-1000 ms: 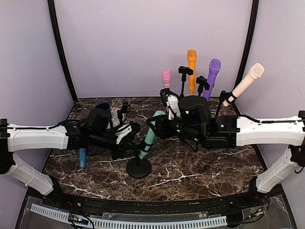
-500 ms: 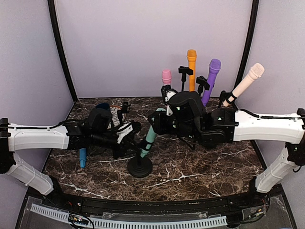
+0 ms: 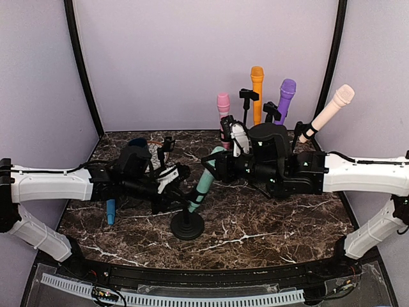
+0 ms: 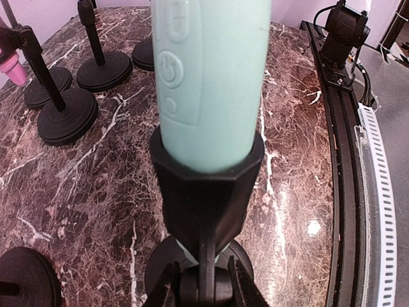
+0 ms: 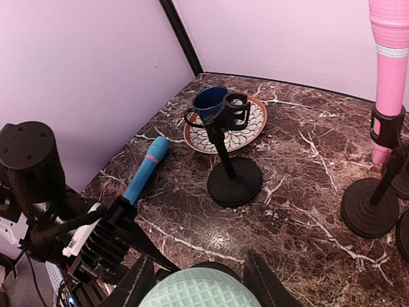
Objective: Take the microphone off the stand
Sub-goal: Remove the microphone from the microphone stand.
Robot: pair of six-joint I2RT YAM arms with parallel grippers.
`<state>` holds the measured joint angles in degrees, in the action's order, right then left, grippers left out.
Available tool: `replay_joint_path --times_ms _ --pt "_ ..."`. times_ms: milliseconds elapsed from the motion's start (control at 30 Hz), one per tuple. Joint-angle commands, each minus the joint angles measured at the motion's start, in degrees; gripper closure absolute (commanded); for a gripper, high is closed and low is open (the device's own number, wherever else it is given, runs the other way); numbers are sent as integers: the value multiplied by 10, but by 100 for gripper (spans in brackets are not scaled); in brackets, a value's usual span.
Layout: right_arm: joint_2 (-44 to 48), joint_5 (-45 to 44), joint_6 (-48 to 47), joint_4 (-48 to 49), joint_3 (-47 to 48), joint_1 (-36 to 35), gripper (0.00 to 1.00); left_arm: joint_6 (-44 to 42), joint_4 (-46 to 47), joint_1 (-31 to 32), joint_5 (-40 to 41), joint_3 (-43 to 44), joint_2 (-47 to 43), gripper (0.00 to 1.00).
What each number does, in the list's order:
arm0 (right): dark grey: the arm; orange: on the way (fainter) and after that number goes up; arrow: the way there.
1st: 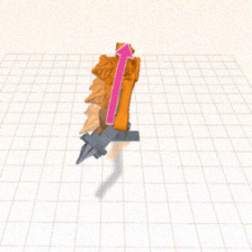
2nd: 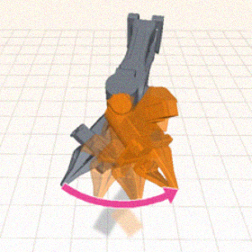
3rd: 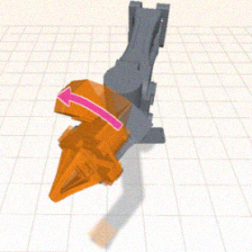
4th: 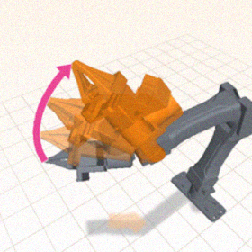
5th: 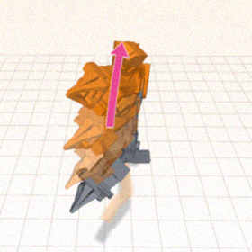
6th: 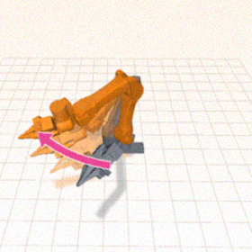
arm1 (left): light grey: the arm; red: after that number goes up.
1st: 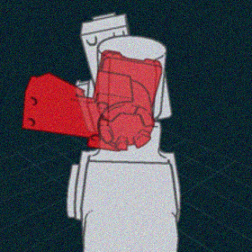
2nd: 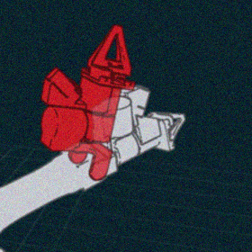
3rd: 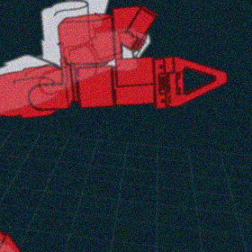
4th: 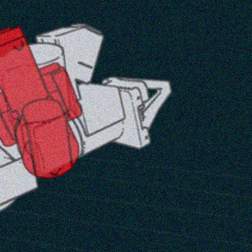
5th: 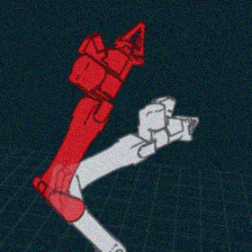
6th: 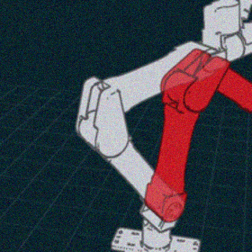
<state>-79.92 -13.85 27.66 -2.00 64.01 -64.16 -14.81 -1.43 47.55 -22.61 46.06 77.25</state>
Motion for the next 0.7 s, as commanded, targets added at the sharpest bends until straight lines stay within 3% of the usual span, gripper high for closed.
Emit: replay_joint_path --times_ms 0,167,667 --pt "50 73 -31 139 4 14 68 -10 -46 -1 10 4 1 100" --pt "53 55 -31 137 4 14 68 -10 -47 1 11 4 4 100" --pt "26 -193 50 -72 81 10 70 -5 -47 6 18 8 7 100"
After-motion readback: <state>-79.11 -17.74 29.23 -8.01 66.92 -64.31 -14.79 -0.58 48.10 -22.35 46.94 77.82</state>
